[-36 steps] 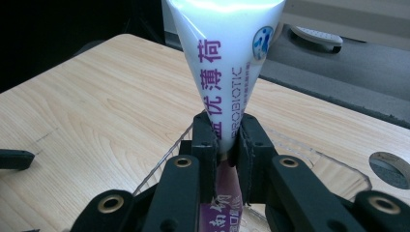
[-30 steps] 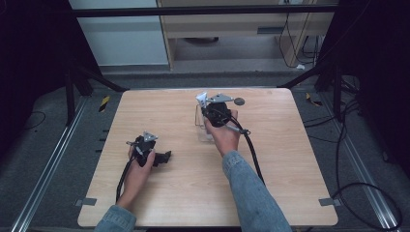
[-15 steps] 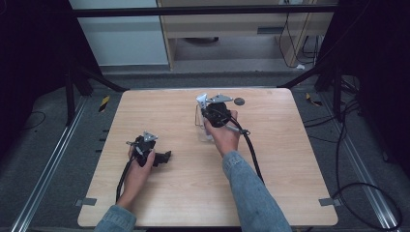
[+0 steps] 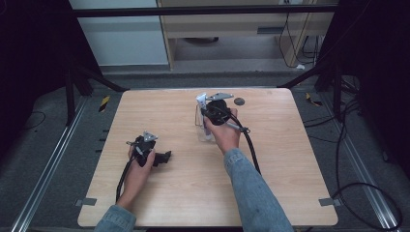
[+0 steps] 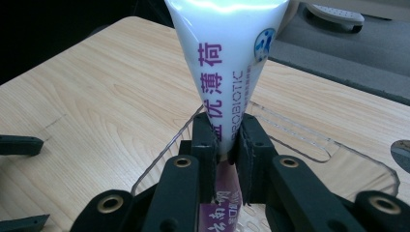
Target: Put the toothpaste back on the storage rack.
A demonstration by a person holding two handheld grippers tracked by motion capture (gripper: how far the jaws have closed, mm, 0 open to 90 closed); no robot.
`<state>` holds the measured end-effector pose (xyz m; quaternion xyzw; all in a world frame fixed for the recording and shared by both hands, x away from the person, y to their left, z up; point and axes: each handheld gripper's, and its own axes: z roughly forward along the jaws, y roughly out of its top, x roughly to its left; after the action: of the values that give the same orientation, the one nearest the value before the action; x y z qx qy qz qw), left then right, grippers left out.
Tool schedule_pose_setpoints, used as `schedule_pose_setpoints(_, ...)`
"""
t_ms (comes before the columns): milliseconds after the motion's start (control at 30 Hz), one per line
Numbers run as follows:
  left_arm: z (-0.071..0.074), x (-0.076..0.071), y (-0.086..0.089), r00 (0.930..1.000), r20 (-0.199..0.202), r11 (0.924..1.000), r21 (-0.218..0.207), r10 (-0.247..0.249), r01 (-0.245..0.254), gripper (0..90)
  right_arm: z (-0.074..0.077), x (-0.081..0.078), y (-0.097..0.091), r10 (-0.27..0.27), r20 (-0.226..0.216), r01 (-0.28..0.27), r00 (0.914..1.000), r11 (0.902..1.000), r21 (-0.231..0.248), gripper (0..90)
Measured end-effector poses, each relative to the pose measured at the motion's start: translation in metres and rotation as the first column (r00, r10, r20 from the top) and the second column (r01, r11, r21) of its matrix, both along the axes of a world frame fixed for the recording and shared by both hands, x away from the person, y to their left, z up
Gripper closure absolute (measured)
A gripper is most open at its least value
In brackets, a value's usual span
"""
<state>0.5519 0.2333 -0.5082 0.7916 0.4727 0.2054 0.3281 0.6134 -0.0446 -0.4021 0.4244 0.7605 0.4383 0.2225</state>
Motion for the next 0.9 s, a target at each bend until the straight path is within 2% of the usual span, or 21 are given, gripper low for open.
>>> schedule_pose_setpoints(467, 0.0, 0.0, 0.0, 1.0, 0.0, 1.0, 0.0, 0.0, 0.0, 0.0, 0.002, 0.01, 0.012, 0.002, -0.016, -0.003, 0.9999, 0.9989, -0.048, 79.1)
schedule_pose_setpoints(900, 0.0, 0.0, 0.0, 1.0, 0.0, 1.0, 0.0, 0.0, 0.0, 0.0, 0.002, 0.015, 0.013, -0.007, -0.024, 0.005, 0.9997, 0.9989, -0.047, 78.9)
